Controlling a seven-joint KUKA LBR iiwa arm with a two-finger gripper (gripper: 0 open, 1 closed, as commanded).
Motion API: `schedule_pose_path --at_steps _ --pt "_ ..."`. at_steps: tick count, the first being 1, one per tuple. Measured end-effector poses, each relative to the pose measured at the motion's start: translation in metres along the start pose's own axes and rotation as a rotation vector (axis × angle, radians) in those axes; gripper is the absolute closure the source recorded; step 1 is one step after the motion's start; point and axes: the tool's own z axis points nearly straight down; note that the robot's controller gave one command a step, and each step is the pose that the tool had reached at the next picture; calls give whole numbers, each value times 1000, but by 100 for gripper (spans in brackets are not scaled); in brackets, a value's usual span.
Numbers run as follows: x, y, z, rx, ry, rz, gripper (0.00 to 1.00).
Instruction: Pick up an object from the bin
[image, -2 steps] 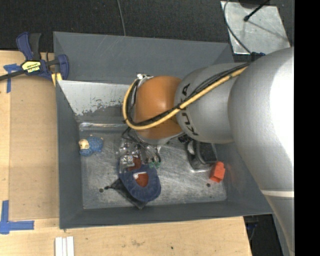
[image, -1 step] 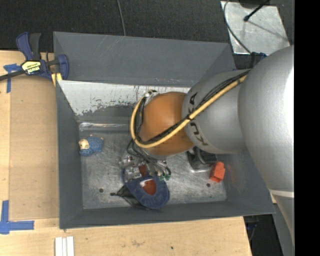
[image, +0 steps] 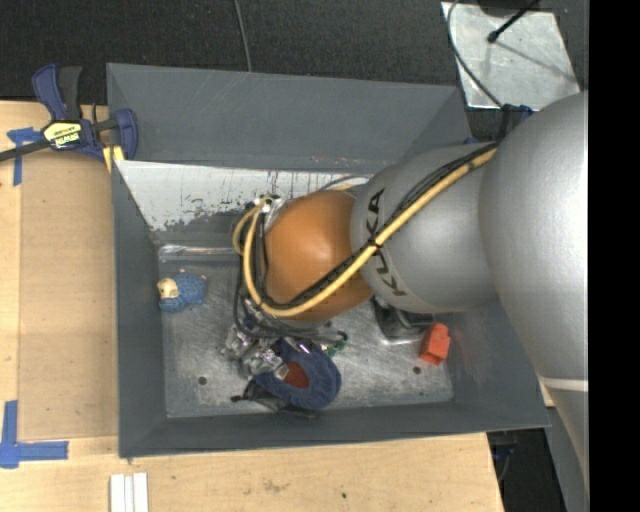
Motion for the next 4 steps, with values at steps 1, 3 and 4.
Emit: schedule_pose_path --at_steps 1,3,4 --pt "-22 33 3 -1 22 65 100" --pt "-61 14 -44 -6 38 354 100" --pt "-12 44 -41 -1 36 573 100"
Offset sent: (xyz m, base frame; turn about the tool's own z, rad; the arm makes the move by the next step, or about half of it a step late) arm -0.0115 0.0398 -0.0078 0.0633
